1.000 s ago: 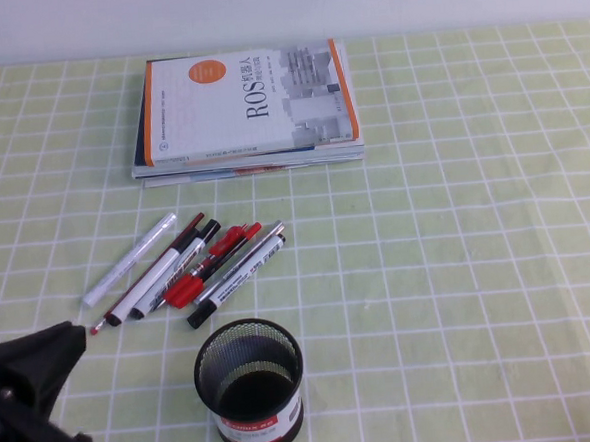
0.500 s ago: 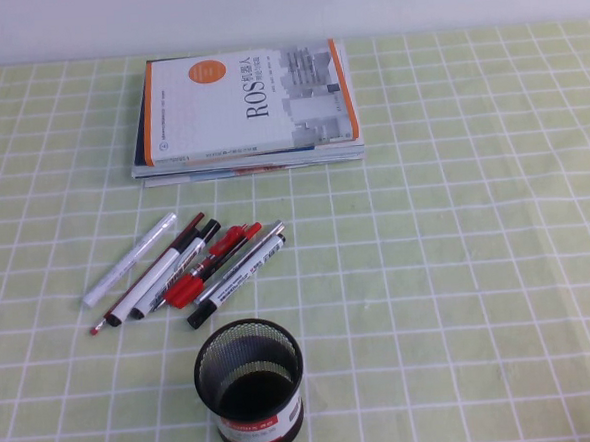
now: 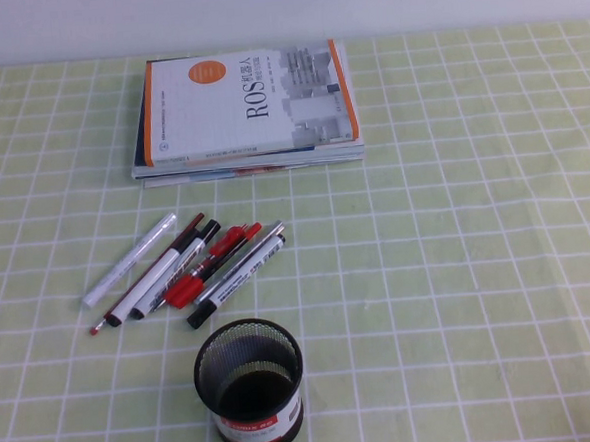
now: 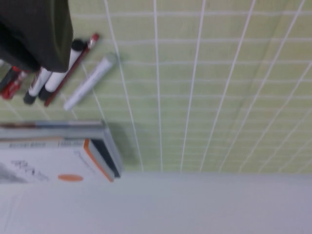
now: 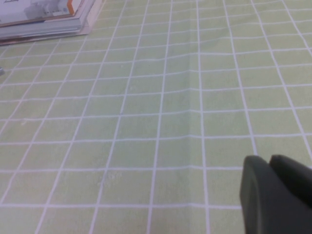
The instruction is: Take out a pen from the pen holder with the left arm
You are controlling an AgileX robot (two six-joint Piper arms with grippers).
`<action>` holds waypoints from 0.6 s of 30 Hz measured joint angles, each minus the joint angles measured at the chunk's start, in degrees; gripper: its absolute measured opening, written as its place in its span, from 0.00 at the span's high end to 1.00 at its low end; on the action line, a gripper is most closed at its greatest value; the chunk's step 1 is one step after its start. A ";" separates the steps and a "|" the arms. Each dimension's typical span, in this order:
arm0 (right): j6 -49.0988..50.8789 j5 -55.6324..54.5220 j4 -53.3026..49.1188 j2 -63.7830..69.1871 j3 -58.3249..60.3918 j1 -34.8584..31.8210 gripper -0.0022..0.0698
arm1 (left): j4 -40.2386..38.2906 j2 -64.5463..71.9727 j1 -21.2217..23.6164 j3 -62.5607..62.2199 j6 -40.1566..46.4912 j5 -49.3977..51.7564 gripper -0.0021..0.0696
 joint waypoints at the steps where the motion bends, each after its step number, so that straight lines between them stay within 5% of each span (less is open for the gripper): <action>1: 0.00 0.00 0.00 0.00 0.00 0.00 0.99 | 0.30 0.00 0.00 0.00 0.00 0.87 0.97; 8: 0.00 0.00 0.00 0.00 0.00 0.00 0.99 | 4.00 -0.09 0.00 0.00 0.00 10.76 0.97; 18: 0.00 0.00 0.00 0.00 0.00 0.00 0.99 | 4.43 -0.09 0.00 0.00 0.00 11.81 0.97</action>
